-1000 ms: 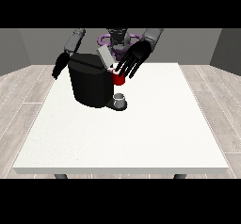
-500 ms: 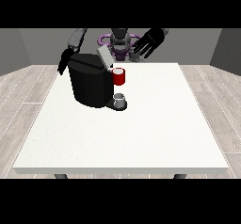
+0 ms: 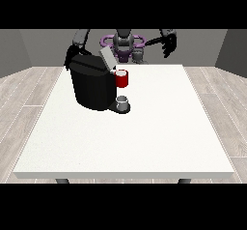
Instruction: Insert the coffee pod into the coffee machine and close the lid
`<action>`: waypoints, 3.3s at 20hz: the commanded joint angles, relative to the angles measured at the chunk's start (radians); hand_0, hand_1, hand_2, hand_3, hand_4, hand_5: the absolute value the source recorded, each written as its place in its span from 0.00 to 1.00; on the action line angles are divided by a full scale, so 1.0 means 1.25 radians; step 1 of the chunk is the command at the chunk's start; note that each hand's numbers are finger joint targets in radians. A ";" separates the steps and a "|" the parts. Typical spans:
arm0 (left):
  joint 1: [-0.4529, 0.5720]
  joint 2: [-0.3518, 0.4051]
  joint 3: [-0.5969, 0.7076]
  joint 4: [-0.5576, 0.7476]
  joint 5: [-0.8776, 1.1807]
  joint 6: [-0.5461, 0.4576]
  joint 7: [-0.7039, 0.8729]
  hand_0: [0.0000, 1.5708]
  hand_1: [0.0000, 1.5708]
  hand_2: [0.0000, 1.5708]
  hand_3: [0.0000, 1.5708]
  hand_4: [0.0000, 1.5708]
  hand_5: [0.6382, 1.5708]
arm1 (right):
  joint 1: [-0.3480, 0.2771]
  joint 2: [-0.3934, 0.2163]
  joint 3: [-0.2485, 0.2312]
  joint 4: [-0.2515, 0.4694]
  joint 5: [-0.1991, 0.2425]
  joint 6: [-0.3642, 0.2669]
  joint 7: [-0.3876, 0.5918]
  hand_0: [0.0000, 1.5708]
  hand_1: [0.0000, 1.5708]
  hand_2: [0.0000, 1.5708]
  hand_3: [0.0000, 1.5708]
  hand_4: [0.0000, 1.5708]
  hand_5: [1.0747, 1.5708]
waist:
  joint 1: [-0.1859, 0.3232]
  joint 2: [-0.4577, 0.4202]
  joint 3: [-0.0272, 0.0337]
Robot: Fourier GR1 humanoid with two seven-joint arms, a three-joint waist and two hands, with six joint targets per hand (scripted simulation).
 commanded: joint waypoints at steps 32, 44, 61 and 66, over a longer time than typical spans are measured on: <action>0.315 -0.051 -0.150 -0.447 0.233 -0.011 0.193 0.00 0.00 0.00 0.00 0.23 1.00 | -0.298 -0.093 -0.046 -0.027 -0.174 0.208 0.163 0.00 0.00 0.00 0.00 0.11 1.00 | 0.108 0.045 0.0011; 0.337 -0.030 -0.178 -0.590 0.262 0.022 0.238 0.00 0.00 0.00 0.00 0.23 1.00 | -0.424 -0.084 -0.014 0.067 -0.143 0.189 0.107 0.00 0.00 0.00 0.00 0.00 1.00 | 0.117 0.148 0.0011; 0.361 0.000 -0.197 -0.599 0.259 0.037 0.227 0.00 0.00 0.00 0.00 0.24 1.00 | -0.577 -0.079 0.044 0.097 -0.088 0.177 0.147 0.00 0.00 0.00 0.00 0.07 1.00 | 0.123 0.178 0.0008; 0.329 0.038 -0.164 -0.583 0.280 0.021 0.204 0.00 0.00 0.00 0.00 0.20 1.00 | -0.584 -0.042 0.082 0.080 -0.051 0.146 0.121 0.00 0.00 0.00 0.00 0.00 1.00 | 0.136 0.213 0.0007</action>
